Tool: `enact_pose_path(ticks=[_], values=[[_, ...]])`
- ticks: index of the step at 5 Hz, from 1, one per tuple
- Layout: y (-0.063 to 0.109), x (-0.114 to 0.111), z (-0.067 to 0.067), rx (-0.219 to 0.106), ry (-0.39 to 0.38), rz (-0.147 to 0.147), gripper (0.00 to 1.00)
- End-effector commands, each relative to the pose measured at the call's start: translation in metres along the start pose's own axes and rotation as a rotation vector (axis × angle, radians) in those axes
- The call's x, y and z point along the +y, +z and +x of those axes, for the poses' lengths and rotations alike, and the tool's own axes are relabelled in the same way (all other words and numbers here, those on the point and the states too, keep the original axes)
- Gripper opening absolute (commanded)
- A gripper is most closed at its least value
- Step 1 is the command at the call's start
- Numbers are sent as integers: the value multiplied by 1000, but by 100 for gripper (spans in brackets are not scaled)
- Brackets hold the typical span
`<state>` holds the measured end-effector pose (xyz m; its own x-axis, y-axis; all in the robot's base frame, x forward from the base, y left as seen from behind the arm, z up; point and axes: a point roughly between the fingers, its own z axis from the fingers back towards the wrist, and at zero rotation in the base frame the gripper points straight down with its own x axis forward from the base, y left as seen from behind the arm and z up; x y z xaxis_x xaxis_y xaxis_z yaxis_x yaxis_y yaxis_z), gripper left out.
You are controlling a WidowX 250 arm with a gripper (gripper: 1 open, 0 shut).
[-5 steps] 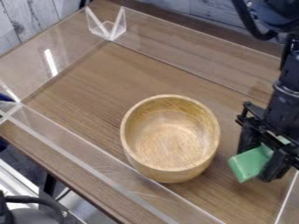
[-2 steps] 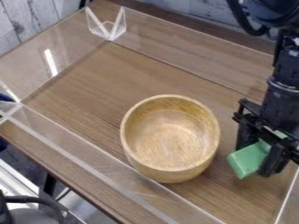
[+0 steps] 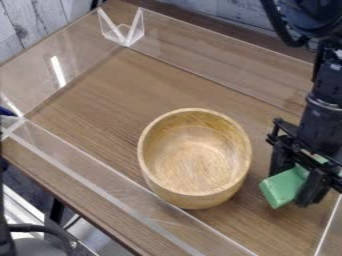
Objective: Remove the green block from inside the brown bowl and put it on the table
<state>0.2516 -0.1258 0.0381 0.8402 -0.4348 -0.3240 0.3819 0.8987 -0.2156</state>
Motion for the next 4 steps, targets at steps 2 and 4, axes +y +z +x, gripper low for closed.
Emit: enact_pose_path(ticks=[2,4], values=[[22,0,4,-65,-33,3,0],[18,-1,13,-43,-55,-6,0]])
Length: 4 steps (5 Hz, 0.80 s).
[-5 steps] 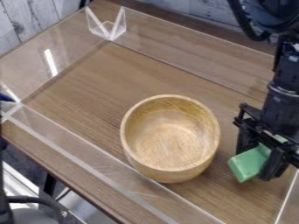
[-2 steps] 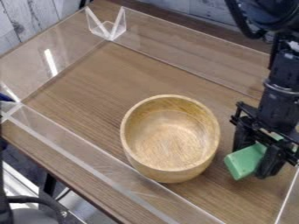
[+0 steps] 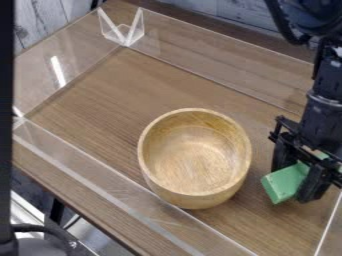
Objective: Remove the green block from inside the brown bowl and put it on the table
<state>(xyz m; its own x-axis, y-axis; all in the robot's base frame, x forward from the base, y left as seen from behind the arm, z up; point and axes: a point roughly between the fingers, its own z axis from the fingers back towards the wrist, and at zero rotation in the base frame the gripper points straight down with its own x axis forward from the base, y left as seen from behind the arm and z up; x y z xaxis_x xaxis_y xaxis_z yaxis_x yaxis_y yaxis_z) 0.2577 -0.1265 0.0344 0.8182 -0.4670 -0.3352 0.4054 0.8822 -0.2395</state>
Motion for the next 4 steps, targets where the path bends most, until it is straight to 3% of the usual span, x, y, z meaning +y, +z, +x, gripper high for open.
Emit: enact_pose_path(ticks=[1,3,4], values=[[17,-4,12,-45,-14,-9,0],[24,-1,12,-51,-14,-45,0],[27,-4,7,-51,6,-45,0]])
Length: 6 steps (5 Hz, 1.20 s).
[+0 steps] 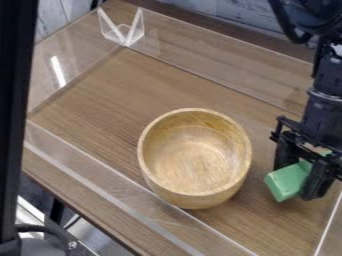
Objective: Remove the green block from inside the brown bowl and put it on the table
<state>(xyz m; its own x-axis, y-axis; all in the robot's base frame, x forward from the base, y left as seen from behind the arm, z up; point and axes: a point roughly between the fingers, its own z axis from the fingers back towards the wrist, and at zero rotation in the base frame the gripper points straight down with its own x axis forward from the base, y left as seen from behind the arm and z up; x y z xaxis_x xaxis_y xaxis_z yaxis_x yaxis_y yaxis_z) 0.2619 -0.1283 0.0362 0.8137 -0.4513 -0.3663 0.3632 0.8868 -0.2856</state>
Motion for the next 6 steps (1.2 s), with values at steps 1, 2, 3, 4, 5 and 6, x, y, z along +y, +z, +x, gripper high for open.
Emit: enact_pose_path(ticks=[1,2,3,4,5,6], values=[[25,-9,-1,-77,2,14,0],[23,-10,2,-62,1,7,0],[21,-11,5,-48,0,0,0],[22,-10,2,-38,7,-17,0],[23,-10,-2,-30,13,-34,0],[20,-7,-6,-47,28,-76,0]])
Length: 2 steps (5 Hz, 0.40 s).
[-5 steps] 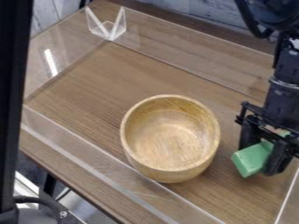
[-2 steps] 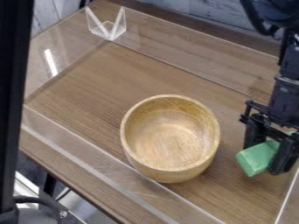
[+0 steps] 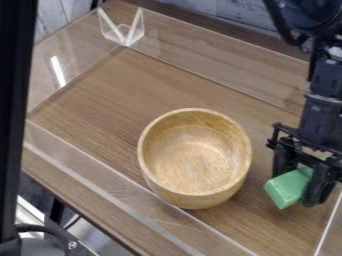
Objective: Remove the green block from inside the brown bowl and put it on the table
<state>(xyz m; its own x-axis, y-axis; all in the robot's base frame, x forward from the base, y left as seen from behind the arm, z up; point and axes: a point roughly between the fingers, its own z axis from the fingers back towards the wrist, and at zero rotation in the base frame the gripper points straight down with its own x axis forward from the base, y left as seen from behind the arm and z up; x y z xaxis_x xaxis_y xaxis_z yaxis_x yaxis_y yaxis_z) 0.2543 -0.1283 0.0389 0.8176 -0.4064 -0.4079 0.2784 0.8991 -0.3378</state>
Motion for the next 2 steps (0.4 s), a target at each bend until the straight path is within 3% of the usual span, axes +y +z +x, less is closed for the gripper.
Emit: enact_pose_path(ticks=[1,2], values=[[22,-3,-5,-98,-20,-34,0],[25,-2,-11,-125,-14,-70,0]])
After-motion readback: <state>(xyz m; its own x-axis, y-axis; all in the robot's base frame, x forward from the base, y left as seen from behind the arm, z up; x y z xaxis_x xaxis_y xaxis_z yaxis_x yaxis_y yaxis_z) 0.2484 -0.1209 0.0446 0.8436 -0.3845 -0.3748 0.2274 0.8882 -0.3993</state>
